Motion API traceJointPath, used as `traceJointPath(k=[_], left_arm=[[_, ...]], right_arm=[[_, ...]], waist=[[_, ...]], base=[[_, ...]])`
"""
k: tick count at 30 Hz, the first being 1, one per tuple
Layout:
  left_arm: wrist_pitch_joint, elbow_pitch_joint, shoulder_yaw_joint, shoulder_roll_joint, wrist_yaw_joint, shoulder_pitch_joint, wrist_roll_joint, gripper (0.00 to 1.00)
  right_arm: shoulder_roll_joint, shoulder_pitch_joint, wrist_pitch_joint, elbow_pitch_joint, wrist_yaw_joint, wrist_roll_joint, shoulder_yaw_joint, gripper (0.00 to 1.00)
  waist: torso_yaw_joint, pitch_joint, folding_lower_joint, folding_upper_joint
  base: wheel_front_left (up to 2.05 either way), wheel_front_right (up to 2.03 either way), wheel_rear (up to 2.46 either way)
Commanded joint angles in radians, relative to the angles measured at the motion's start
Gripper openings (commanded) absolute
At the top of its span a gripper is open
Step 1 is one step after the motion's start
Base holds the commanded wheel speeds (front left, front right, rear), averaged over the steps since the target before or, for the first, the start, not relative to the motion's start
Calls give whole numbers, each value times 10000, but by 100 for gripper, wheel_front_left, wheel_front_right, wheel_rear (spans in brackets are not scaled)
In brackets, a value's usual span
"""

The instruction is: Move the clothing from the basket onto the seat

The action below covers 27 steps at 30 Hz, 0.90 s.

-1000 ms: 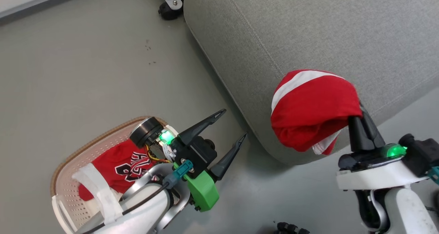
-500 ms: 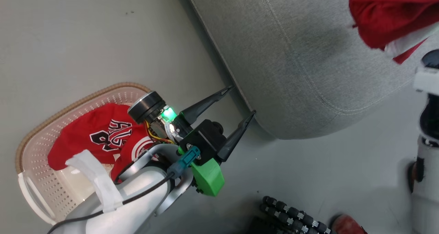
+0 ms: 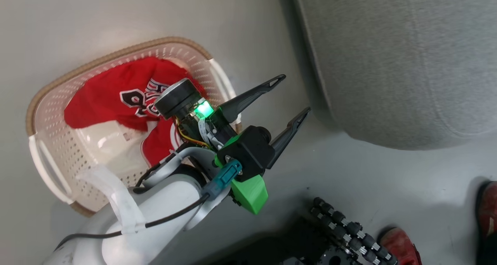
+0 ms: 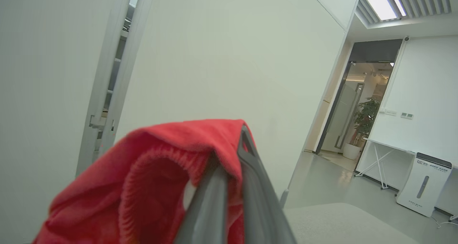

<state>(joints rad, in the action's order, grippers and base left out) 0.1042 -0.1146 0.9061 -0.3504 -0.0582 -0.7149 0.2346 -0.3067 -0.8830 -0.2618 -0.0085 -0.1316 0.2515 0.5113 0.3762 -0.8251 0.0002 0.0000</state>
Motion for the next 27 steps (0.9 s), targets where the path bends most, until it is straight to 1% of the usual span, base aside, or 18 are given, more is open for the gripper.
traceJointPath(k=[1, 4, 7, 12, 13, 14, 15, 18, 21, 25, 27], left_arm=[[-54, -22, -22, -4, 7, -255, -81, 100], [-91, -14, -59, -60, 26, -326, -103, 100], [-104, 11, -66, -86, 48, -417, -131, 100], [-40, 59, -14, -107, 76, -470, -178, 100], [-35, 69, -2, -113, 88, -472, -177, 100], [-11, 85, -2, -128, 117, -473, -191, 100], [-14, 95, 1, -138, 144, -471, -199, 100], [-86, 167, 0, -155, 172, -353, -111, 100], [-230, 278, 15, -107, 232, -164, -4, 100], [-634, 569, -108, 101, 418, 141, 308, 100], [-1007, 864, -208, 164, 533, 256, 416, 100]], right_arm=[[-107, -128, -47, 277, 17, -171, 228, 0], [-205, -147, -49, 923, 17, -415, 408, 0], [-283, -21, -49, 1603, 18, -807, 307, 0], [115, 266, -49, 2535, 18, -1258, 359, 0], [254, 326, -49, 2620, 18, -1295, 425, 15], [396, 397, -49, 2638, 18, -1337, 525, 72], [512, 471, -49, 2554, 18, -1378, 606, 100], [998, 931, -47, 2320, 18, -1442, 744, 100], [1336, 1443, -49, 2030, 18, -1494, 752, 100], [1658, 2350, -47, 1806, 18, -1423, 469, 100], [1839, 2808, -47, 1714, 18, -1383, 294, 100]], waist=[[-949, -945, -2, 0], [-1066, -1095, -2, 0], [-1094, -1207, -2, 0], [-1082, -1239, -2, 0], [-1080, -1225, -2, 0], [-1076, -1199, -2, 0], [-1073, -1171, -2, 0], [-1063, -932, -2, 0], [-1065, -582, -2, 0], [-1148, 56, -2, 0], [-1244, 462, -2, 0]], base=[[0, 0, 0], [0, 0, 0], [0, 0, 0], [0, 0, 0], [0, 0, 0], [0, 0, 0], [0, 0, 0], [0, 0, 0], [0, 0, 0], [0, 0, 0], [0, 0, 0]])
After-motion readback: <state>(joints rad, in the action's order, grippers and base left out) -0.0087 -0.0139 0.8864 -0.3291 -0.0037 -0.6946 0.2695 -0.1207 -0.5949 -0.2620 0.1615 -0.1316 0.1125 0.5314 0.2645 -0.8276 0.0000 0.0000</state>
